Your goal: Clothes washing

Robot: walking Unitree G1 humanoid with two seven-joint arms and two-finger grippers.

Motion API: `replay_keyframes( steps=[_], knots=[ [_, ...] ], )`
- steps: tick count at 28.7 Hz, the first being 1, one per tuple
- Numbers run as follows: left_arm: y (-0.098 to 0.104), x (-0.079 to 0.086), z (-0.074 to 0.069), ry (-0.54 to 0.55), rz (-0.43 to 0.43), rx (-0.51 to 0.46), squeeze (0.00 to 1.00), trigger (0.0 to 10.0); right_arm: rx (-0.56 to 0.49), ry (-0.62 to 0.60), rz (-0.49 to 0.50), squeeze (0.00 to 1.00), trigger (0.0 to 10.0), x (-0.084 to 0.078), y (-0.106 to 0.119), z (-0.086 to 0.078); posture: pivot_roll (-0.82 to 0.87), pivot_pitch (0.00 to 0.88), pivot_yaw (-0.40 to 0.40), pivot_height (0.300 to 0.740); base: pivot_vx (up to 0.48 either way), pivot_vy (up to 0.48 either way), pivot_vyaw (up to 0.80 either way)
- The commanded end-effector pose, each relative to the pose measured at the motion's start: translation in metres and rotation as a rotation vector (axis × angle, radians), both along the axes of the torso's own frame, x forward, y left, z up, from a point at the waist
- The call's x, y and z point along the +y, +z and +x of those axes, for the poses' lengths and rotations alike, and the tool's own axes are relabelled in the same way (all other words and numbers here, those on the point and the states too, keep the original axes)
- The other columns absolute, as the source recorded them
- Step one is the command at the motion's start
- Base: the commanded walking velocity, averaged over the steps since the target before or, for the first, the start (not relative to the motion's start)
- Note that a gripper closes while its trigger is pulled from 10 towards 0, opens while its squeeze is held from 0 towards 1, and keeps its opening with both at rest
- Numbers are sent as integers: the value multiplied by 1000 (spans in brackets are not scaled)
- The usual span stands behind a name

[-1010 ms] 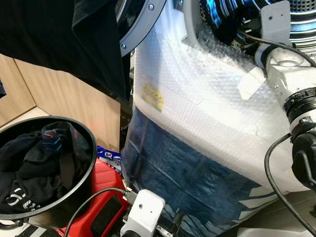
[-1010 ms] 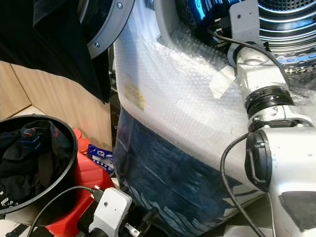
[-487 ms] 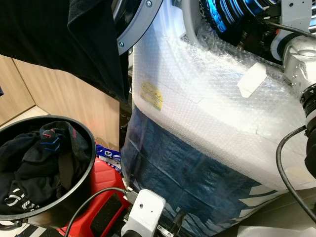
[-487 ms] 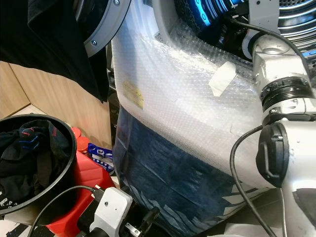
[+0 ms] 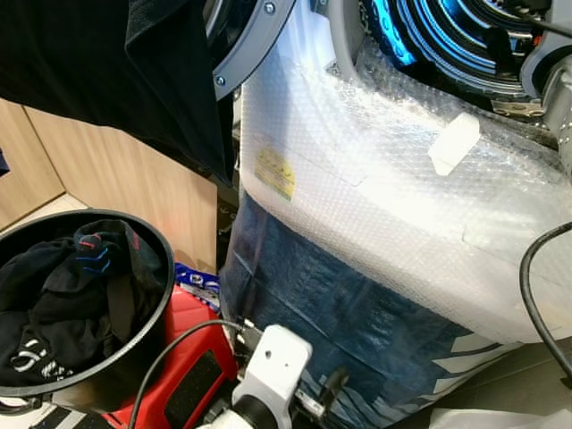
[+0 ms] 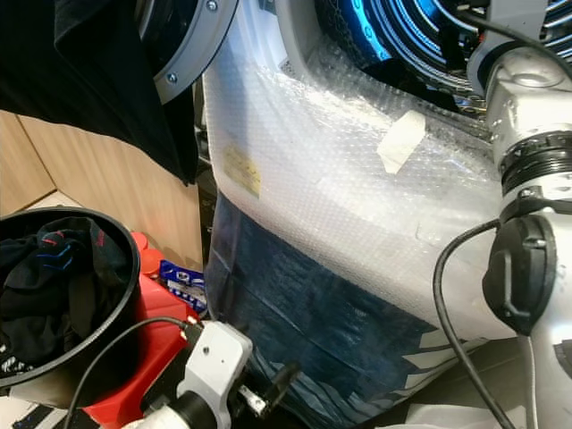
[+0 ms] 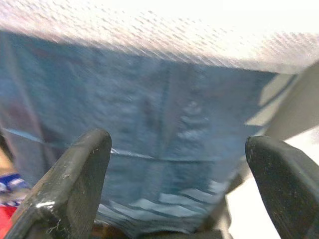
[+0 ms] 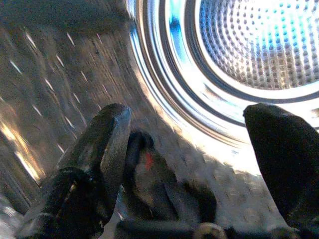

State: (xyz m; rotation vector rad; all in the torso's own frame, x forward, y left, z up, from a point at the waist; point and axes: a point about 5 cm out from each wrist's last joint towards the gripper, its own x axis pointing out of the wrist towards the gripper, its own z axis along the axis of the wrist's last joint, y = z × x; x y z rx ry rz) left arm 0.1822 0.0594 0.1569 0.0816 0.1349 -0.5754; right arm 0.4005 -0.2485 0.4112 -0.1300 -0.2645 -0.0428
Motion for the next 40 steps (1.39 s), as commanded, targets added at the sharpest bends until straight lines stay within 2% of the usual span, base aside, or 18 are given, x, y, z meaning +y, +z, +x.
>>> replay_keyframes(
  steps=[1, 2, 3, 8, 10, 12, 16, 18, 21, 22, 24, 26, 28, 29, 33, 37, 39, 40],
  knots=[
    [-3, -2, 2, -25, -5, 8, 0, 10000, -97, 11, -2, 0, 10000, -14, 9, -9, 113, 86, -140, 740, 0, 0, 0],
    [-1, -2, 5, -31, -7, -7, 0, 10000, -111, 63, 20, 0, 10000, -19, 1, -10, 113, 82, -139, 740, 0, 0, 0],
    [0, -2, 7, -33, -3, -14, 0, 10000, -120, 133, 96, 0, 10000, -22, -5, -10, 114, 65, -135, 740, 0, 0, 0],
    [0, 0, 12, -38, 13, -30, 0, 10000, -164, 215, 149, 0, 10000, -26, -17, -13, 118, 44, -128, 740, 0, 0, 0],
    [1, 2, 15, -40, 15, -38, 0, 10000, -186, 288, 246, 0, 10000, -29, -28, -14, 120, 25, -121, 740, 0, 0, 0],
    [1, 4, 19, -40, 20, -48, 0, 10000, -215, 323, 220, 0, 10000, -30, -40, -17, 120, 17, -116, 740, 0, 0, 0],
    [2, 7, 23, -40, 28, -61, 0, 10000, -270, 501, 291, 0, 10000, -25, -57, -25, 118, 0, -102, 740, 0, 0, 0],
    [4, 9, 27, -40, 33, -76, 0, 10000, -294, 623, 381, 0, 10000, -25, -72, -34, 115, 0, -93, 740, 0, 0, 0],
    [4, 11, 30, -36, 40, -86, 0, 10000, -297, 688, 443, 0, 10000, -24, -85, -41, 112, 0, -85, 740, 0, 0, 0],
    [4, 13, 33, -31, 47, -93, 0, 10000, -290, 758, 479, 0, 10000, -19, -94, -47, 113, 0, -77, 740, 0, 0, 0],
    [6, 16, 37, -26, 52, -103, 0, 10000, -281, 812, 477, 0, 10000, -12, -106, -53, 113, 0, -71, 740, 0, 0, 0],
    [7, 18, 40, -11, 55, -116, 0, 10000, -253, 859, 478, 0, 10000, -3, -116, -59, 112, 0, -66, 740, 0, 0, 0],
    [9, 24, 45, 7, 57, -128, 0, 10000, -217, 968, 455, 0, 10000, 13, -133, -73, 110, 0, -61, 740, 0, 0, 0],
    [9, 24, 45, 7, 57, -128, 0, 10000, -217, 968, 455, 0, 10000, 13, -133, -73, 110, 0, -61, 740, 0, 0, 0],
    [10, 30, 51, 36, 71, -150, 0, 10000, -92, 1163, 389, 0, 10000, 33, -164, -101, 110, 0, -58, 740, 0, 0, 0],
    [10, 33, 54, 45, 78, -159, 0, 10000, 3, 1242, 374, 0, 10000, 45, -176, -115, 107, 0, -57, 740, 0, 0, 0],
    [8, 38, 57, 75, 88, -171, 0, 10000, 127, 1298, 330, 0, 10000, 57, -197, -131, 106, 0, -57, 740, 0, 0, 0],
    [7, 39, 58, 84, 93, -173, 0, 10000, 163, 1300, 327, 0, 10000, 59, -203, -132, 106, 0, -56, 740, 0, 0, 0]
  ],
)
